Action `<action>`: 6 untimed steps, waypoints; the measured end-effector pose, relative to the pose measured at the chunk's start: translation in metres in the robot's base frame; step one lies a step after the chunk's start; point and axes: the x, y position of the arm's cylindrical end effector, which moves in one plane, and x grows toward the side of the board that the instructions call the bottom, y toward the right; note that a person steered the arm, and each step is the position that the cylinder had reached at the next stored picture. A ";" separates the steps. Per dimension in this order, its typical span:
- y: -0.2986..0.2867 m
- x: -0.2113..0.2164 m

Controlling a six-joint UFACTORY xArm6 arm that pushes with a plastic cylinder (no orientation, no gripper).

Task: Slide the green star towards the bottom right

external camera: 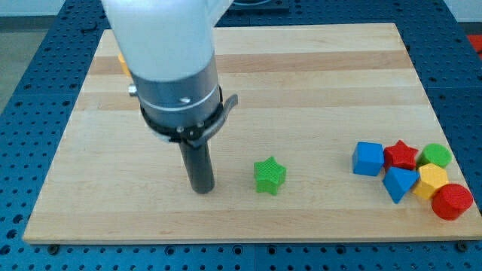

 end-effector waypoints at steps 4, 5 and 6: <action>0.079 -0.006; 0.112 0.002; 0.155 0.015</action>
